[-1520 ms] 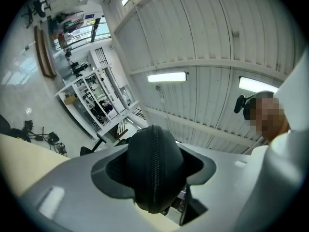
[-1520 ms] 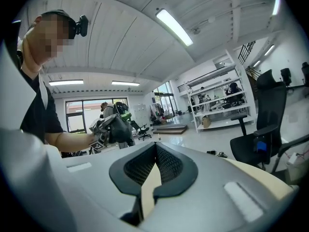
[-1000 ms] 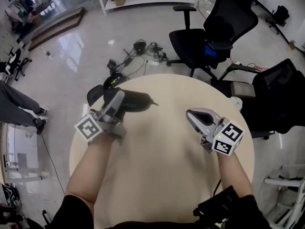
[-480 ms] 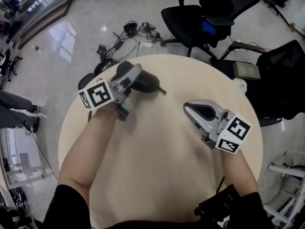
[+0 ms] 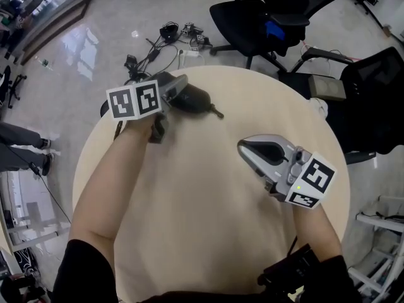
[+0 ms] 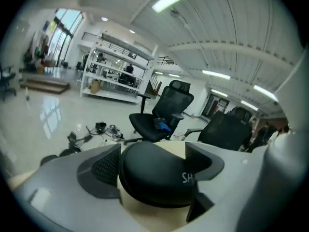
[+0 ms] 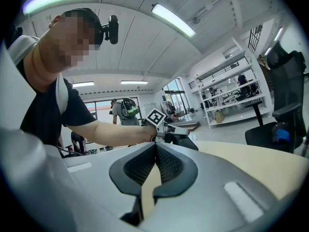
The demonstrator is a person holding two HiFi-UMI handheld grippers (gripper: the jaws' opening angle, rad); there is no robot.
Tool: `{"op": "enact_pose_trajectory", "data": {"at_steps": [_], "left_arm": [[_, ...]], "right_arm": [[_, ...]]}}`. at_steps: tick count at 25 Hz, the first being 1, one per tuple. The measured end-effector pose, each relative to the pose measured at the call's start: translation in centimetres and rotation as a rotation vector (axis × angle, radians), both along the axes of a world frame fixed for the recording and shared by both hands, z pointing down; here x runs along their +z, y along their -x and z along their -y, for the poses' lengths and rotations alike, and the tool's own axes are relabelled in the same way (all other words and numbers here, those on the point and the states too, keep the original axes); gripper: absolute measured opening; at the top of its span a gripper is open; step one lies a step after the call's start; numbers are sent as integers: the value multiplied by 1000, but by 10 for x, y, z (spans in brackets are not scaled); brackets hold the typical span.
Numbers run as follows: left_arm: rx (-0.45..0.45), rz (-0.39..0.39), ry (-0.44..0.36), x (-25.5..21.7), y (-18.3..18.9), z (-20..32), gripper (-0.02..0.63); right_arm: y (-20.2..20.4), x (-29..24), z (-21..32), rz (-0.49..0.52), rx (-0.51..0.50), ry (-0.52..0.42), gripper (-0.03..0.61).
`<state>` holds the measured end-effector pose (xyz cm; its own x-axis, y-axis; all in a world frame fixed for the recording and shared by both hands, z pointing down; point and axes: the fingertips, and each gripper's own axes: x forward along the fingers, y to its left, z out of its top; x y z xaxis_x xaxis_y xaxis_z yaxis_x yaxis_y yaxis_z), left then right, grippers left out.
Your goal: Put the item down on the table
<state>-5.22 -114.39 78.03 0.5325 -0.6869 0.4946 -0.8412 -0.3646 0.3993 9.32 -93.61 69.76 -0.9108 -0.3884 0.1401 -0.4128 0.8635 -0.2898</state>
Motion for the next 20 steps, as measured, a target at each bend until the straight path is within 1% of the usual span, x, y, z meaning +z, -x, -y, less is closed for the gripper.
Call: {"op": "enact_pose_trajectory", "data": {"at_steps": [2,3,4,5,9,12,16,17,18,20], "left_arm": [[-29,141,-35,6,14,5,424],[-44,189,-62,6,21,8,436],[-57,208,-91,2,25,10,444],[-70,196,-116,-4,28,11,449],[-90,67,-200,-31,34,1,454],[-56,-8,-268,-52,34,-21,453],[-7,-78,-309,-74,30,-50,444],[-5,-98,-319,-81,33,-58,428],[-2,-118,-331,-88,35,-68,392],[9,-146,-361,-105,40,-87,297]], "right_arm": [[1,2,-1,-1,-3,1,14],[1,2,0,-1,-4,1,14],[1,2,0,-1,-3,1,14],[1,2,1,1,-1,1,14],[-1,-2,1,8,18,2,14],[-5,-4,0,9,45,9,14],[-14,-8,-6,-9,85,16,14],[-17,-11,-8,-14,95,20,14],[-19,-14,-11,-18,106,24,14],[-25,-21,-19,-29,126,30,14]]}}
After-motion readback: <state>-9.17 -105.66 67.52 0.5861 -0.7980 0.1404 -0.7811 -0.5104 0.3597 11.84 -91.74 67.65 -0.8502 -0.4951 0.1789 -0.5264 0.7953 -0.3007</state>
